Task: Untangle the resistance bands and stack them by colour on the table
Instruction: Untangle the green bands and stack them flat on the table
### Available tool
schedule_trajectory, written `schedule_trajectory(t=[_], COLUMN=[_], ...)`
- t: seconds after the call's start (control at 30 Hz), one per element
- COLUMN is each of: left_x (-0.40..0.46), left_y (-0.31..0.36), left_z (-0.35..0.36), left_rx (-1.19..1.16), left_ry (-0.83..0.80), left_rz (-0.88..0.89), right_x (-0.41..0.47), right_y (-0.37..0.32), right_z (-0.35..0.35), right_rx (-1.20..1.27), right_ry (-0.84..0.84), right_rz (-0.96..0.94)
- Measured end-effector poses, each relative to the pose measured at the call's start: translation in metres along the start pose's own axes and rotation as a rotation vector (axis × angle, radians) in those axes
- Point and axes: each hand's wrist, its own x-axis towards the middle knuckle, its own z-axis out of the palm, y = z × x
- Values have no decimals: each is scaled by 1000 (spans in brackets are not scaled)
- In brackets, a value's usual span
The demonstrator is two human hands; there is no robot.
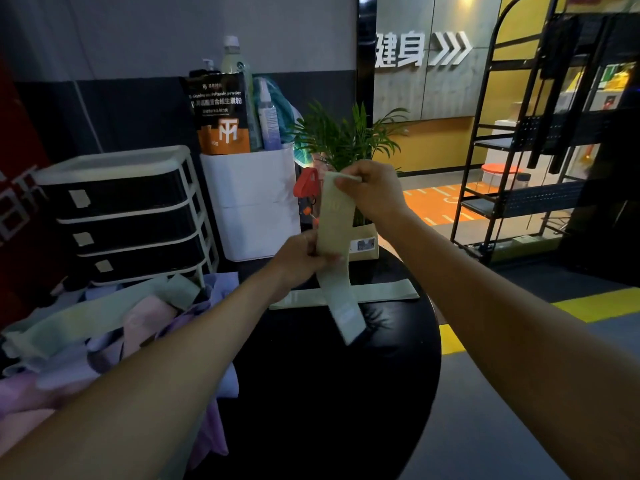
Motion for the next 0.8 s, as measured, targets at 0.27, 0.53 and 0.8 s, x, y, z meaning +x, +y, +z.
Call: schedule_trajectory(t=[0.27, 0.53, 0.8], left_x=[2, 11, 36], left_y=[-42, -73, -106], left_z=[-22, -58, -67], left_rx=[485, 826, 505], left_ry=[-184, -110, 250], left_rz=[-185, -343, -431], right_x=[1, -11, -17], right_y=[54, 125, 174], right_z=[-47, -63, -61], right_rx=[226, 219, -38], right_ry=[263, 430, 269], right_rz=[432, 730, 738])
